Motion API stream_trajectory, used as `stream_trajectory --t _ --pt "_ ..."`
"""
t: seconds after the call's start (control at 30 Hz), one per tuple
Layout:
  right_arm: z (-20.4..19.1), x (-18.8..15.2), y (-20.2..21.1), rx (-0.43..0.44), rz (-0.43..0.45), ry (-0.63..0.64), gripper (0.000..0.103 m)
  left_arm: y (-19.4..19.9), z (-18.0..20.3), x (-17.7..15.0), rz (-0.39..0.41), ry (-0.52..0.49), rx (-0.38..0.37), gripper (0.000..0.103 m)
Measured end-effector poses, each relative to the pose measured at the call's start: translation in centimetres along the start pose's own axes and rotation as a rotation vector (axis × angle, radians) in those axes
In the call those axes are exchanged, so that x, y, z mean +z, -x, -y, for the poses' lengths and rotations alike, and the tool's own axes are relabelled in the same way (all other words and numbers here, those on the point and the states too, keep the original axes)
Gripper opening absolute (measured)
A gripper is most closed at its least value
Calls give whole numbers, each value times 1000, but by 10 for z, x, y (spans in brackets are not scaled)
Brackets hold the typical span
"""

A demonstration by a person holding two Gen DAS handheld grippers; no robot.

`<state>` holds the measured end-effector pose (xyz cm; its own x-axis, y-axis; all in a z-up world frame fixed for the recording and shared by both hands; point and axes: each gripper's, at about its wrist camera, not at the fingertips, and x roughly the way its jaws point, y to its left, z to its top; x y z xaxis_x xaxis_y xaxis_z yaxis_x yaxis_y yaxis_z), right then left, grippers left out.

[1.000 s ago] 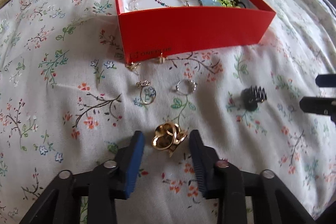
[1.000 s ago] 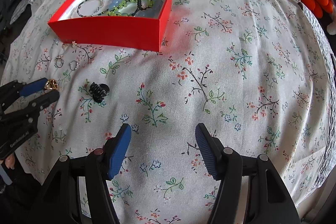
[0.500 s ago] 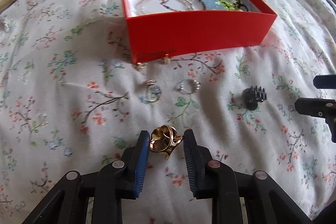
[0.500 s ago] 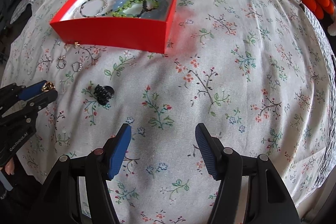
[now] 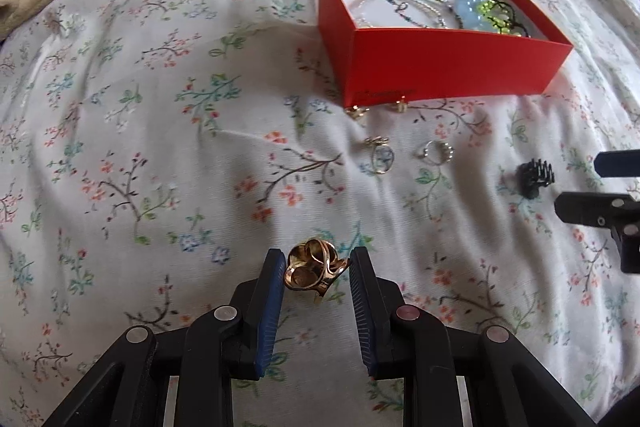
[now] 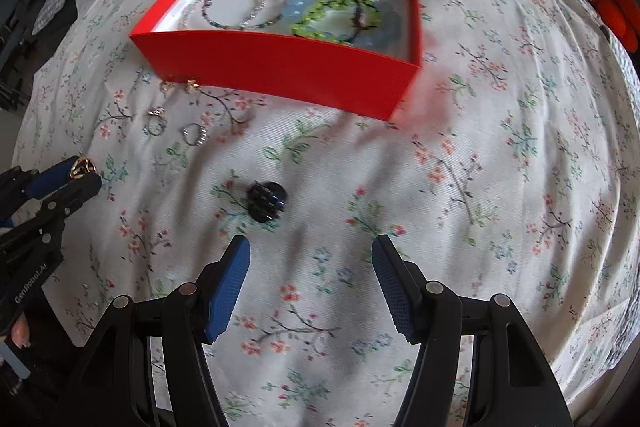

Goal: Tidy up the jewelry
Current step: 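Grasp the black hair clip with the right tool while the left tool holds the earring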

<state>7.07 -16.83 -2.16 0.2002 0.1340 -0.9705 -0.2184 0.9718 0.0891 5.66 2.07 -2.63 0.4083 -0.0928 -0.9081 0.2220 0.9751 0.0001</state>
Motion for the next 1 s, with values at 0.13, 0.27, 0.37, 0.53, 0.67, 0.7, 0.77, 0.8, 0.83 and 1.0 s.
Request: stream_trajectory --t 0.13,0.27,0.37,0.53,0.67,0.7,0.77,0.8,0.83,1.0 --pt "-5 12 -5 29 -2 -34 66 2 -6 -2 2 3 -3 27" --pt "-8 21 -7 56 1 -57 66 2 -11 -4 -3 11 -2 27" --pt "-15 27 -15 64 -8 -59 66 2 -14 -5 -5 18 -1 27" --pt "-29 31 -27 72 -21 -53 66 3 -16 -5 -1 24 -2 27" --pt "-34 33 -32 68 -19 -45 59 3 -16 -6 -3 22 -2 27" --pt "-32 33 -32 68 -20 -46 53 4 -16 -6 -3 20 -2 27" --pt "-30 33 -34 68 -21 -53 47 4 -16 -6 -3 19 -1 27" --pt "-27 32 -33 67 -18 -59 44 4 -16 -6 -3 20 0 27" --pt "-26 32 -33 67 -15 -62 42 4 -16 -6 -2 21 0 27" --pt "-18 27 -28 45 1 -42 24 5 -15 -5 2 23 0 27"
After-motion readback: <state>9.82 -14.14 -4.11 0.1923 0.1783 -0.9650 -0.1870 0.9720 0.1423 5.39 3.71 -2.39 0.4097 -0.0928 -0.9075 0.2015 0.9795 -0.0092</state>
